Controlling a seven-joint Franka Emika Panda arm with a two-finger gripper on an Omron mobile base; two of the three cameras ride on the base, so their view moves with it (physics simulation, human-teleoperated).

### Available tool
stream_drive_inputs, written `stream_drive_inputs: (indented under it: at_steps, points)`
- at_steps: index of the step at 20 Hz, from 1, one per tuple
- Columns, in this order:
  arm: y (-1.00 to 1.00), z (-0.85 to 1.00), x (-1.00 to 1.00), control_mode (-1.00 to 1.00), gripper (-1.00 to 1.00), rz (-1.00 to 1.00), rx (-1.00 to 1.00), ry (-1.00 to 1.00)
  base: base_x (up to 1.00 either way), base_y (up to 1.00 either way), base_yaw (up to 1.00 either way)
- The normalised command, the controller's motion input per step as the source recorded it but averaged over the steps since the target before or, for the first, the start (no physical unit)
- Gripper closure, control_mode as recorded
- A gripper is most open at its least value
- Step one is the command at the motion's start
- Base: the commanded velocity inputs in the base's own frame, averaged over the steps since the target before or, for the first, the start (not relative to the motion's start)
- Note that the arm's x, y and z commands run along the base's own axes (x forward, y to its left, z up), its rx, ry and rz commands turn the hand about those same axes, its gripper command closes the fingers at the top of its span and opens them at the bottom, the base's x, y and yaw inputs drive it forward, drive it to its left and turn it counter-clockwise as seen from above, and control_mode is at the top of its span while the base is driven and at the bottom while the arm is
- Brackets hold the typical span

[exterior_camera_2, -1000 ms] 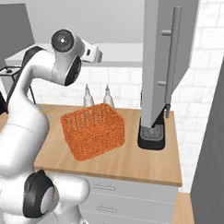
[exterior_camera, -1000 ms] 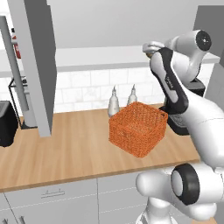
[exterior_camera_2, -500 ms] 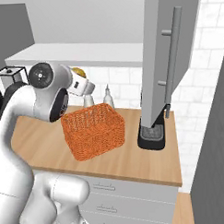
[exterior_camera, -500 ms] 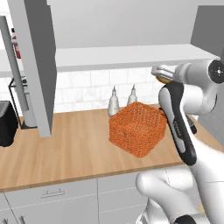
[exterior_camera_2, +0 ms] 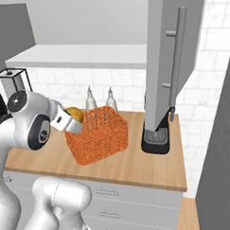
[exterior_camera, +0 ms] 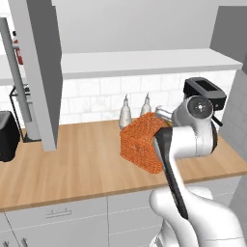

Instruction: Open the cabinet, pick up the bread from the cabinet and place it in the basket. Then move the basket to the dining counter.

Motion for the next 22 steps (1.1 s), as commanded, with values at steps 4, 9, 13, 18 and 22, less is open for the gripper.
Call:
stream_drive_inputs:
  at_steps: [4, 9, 13, 18, 22]
  points:
    - [0.03, -0.98, 0.72, -1.0, 1.0, -0.02, 0.07, 0.25, 0.0, 0.0, 0.0]
    - [-0.01, -0.6, 0.75, -1.0, 1.0, 0.0, 0.03, 0.3, 0.0, 0.0, 0.0]
    - [0.0, -0.55, 0.76, -1.0, 1.0, 0.02, 0.0, 0.18, 0.0, 0.0, 0.0]
    - [0.0, -0.02, 0.82, -1.0, 1.0, 0.01, 0.0, 0.12, 0.0, 0.0, 0.0]
    - [0.0, -0.04, 0.56, -1.0, 1.0, 0.01, 0.0, 0.14, 0.0, 0.0, 0.0]
